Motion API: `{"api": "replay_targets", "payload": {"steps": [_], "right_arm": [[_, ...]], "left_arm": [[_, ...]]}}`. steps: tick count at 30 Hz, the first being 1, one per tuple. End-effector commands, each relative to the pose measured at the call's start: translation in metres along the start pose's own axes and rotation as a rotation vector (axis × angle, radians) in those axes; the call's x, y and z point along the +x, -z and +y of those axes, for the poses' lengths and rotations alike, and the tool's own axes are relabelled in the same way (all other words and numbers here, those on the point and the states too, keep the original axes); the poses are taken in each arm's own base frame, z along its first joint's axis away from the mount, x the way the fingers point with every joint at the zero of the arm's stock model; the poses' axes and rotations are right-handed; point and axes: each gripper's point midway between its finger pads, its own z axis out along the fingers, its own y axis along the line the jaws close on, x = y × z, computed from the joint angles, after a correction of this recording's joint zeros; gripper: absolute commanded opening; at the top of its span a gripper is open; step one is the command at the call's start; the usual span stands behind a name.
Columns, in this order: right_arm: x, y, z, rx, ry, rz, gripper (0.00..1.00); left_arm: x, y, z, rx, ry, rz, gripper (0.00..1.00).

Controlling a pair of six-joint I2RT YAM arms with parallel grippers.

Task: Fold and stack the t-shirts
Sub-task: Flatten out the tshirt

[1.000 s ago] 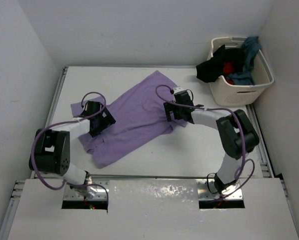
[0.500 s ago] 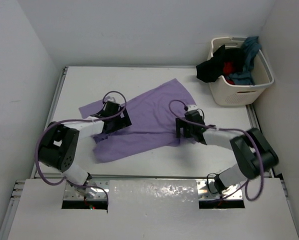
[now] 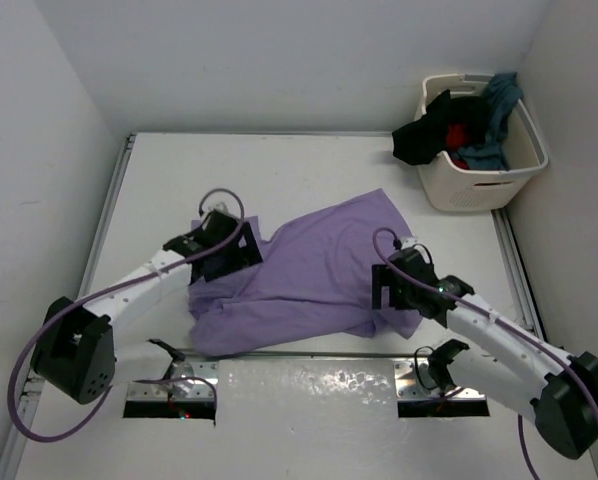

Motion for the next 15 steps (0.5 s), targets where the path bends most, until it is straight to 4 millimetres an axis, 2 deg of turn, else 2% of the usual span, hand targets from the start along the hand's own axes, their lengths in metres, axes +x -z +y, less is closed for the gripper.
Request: {"api": "replay_targets", "payload": {"steps": [1, 2, 3, 5, 6, 7, 8, 9, 10, 11, 12, 14, 15], "right_arm": [[-0.062, 0.023, -0.001, 0.078, 0.039, -0.130, 0.99], [-0.078, 0.024, 0.000, 0.092, 0.043, -0.174, 0.99], [-0.091, 0.025, -0.002, 0.118, 0.046, -0.207, 0.99], [-0.119, 0.018, 0.001, 0.124, 0.035, -0.249, 0.99], [-0.136, 0.019, -0.001, 0.117, 0.003, -0.262, 0.99], [-0.138, 0.007, -0.004, 0.130, 0.007, -0.227, 0.99], [-0.148, 0.004, -0.004, 0.128, 0.002, -0.228, 0.99], [-0.169, 0.006, -0.005, 0.139, -0.010, -0.256, 0.99], [-0.177, 0.003, -0.008, 0.157, 0.018, -0.260, 0.99], [-0.182, -0.009, -0.008, 0.176, 0.029, -0.242, 0.99], [-0.202, -0.006, -0.008, 0.180, 0.017, -0.271, 0.99], [-0.210, -0.023, -0.011, 0.193, 0.020, -0.232, 0.99], [-0.226, -0.022, -0.014, 0.194, -0.003, -0.249, 0.99]], "left_arm": [[-0.093, 0.032, 0.001, -0.074, 0.099, -0.266, 1.00], [-0.104, 0.032, 0.009, -0.085, 0.131, -0.276, 1.00], [-0.125, 0.031, 0.031, -0.115, 0.203, -0.303, 1.00], [-0.149, 0.023, 0.043, -0.108, 0.243, -0.340, 1.00], [-0.167, 0.025, 0.050, -0.122, 0.266, -0.378, 1.00], [-0.176, 0.017, 0.059, -0.171, 0.266, -0.385, 1.00], [-0.182, 0.015, 0.061, -0.190, 0.258, -0.386, 1.00], [-0.198, 0.016, 0.061, -0.202, 0.258, -0.412, 1.00], [-0.203, 0.003, 0.072, -0.265, 0.269, -0.413, 1.00], [-0.207, -0.003, 0.072, -0.268, 0.265, -0.406, 1.00], [-0.214, -0.018, 0.073, -0.267, 0.261, -0.391, 1.00], [-0.217, -0.033, 0.076, -0.274, 0.256, -0.353, 1.00], [-0.220, -0.043, 0.079, -0.286, 0.257, -0.335, 1.00]]}}
